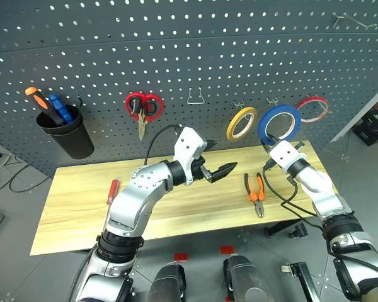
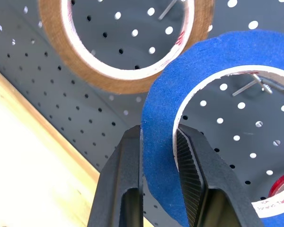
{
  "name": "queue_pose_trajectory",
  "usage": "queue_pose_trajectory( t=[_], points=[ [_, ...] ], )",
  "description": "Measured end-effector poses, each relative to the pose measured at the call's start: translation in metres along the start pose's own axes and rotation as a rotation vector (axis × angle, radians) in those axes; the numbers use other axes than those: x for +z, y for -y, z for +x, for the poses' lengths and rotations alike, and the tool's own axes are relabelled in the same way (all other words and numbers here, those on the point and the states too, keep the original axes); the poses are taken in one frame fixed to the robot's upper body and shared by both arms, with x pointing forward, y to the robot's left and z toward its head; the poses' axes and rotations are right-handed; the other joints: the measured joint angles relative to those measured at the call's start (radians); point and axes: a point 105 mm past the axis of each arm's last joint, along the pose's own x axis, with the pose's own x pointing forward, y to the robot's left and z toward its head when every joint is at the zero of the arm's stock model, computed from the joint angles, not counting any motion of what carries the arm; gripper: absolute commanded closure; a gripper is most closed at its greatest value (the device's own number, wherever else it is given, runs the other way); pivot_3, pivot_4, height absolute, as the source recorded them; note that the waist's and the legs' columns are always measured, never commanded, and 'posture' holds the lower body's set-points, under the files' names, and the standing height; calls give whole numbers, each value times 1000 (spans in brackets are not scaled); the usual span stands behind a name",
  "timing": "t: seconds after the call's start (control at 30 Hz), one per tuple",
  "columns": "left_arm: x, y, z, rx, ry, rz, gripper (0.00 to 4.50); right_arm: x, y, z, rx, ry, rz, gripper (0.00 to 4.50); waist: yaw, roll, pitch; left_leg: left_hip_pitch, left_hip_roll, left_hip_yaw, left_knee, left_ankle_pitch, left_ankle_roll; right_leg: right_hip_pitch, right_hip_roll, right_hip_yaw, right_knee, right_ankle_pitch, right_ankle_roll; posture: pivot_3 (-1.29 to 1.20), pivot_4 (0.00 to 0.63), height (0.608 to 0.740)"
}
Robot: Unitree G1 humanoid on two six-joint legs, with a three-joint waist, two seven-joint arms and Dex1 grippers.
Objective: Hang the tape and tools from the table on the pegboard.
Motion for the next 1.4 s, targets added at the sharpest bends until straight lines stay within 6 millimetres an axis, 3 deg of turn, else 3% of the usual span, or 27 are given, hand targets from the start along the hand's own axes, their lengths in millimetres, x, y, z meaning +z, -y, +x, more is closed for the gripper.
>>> queue_pose_trajectory(
  t=[0.27, 0.3, 0.47, 0.63, 0.8, 0.9, 1.0, 1.17, 1.4],
  points=[
    [0, 1, 0, -1, 5, -9, 0, -10, 4, -7, -27, -53, 80, 200, -5, 0, -1, 3, 0, 0, 0, 0, 0, 3, 0, 0, 1, 0, 0, -211, 141, 740],
    [-1, 1, 0, 0, 5, -13, 0, -12, 2, -9, -26, -59, 92, 29, -5, 0, -1, 4, 0, 0, 0, 0, 0, 3, 0, 1, 1, 0, 0, -211, 144, 740],
    [-5, 2, -2, 0, -3, -19, 0, -18, -9, -28, -7, -105, 139, 29, -4, 0, -1, 5, 0, 0, 0, -1, 1, 4, 0, 1, 1, 0, 0, -210, 161, 740],
    [-34, 7, -20, -32, -88, -9, 0, -39, -35, -57, 55, -344, 301, 29, -4, 1, 0, 7, 0, 1, 0, -2, 4, 6, -2, 2, 0, 0, 0, -223, 224, 740],
    [-73, 15, -57, -93, -239, 6, 0, -31, -38, -43, -11, -577, 642, 29, -8, 2, 7, 10, 2, 1, 0, -6, 9, 6, -2, 7, 1, 0, -1, -214, 276, 740],
    [-81, 19, -69, -123, -277, 16, 0, -23, -38, -33, -24, -652, 716, 29, 7, 4, 17, 9, 1, 0, 0, -7, 11, 6, -3, 6, 0, -1, -2, -205, 319, 740],
    [-94, 26, -89, -159, -344, 39, 0, -12, -53, -23, -22, -750, 844, 29, 13, 5, 34, 9, 0, 0, 0, -8, 12, 5, -4, 7, 0, -1, -3, -197, 343, 740],
    [-96, 29, -91, -159, -345, 35, 0, -11, -68, -31, 16, -886, 891, 29, 37, 6, 66, 7, -1, -1, 1, -8, 13, 5, -7, 5, 1, -1, -3, -185, 370, 740],
    [-91, 37, -85, -127, -297, 20, 0, -16, -61, -37, 0, -948, 849, 29, 29, 5, 95, 7, 1, 0, 0, -8, 13, 4, -5, 4, 1, -1, -3, -161, 387, 740]
  ],
)
